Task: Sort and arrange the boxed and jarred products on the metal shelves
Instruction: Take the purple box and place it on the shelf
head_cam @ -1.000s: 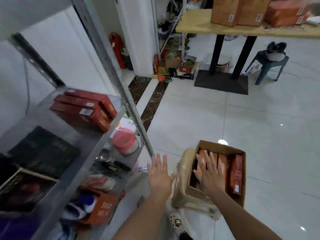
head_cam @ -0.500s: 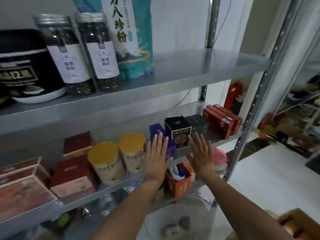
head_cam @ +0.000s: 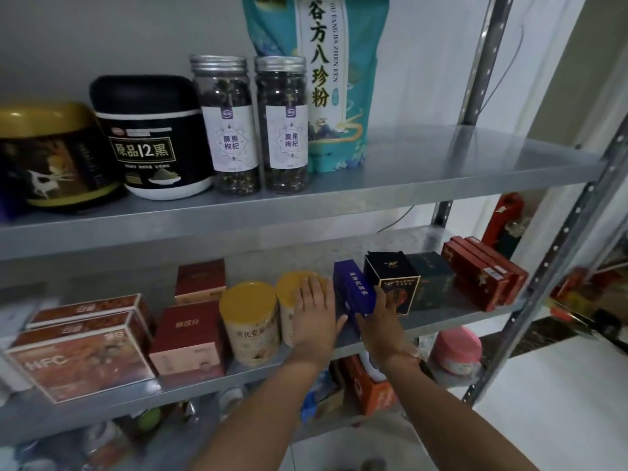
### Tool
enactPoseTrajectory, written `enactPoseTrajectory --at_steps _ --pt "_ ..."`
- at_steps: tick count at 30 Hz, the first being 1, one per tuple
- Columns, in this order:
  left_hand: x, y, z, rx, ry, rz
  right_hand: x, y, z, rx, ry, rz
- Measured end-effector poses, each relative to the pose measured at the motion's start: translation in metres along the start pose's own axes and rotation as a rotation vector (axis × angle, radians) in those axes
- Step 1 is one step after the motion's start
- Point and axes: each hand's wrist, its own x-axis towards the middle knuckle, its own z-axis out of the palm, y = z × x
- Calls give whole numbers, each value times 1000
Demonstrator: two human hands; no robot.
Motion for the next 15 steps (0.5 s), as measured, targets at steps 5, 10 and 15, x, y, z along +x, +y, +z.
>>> enactPoseTrajectory --at_steps 5,10,15 --pt "-2 -2 -1 -4 -12 31 -6 2 -7 191 76 -13" --pt "-10 -5 -7 -112 31 82 -26 13 -23 306 170 32" --pt "-35 10 -1 -303 193 345 -42 19 -56 705 218 145"
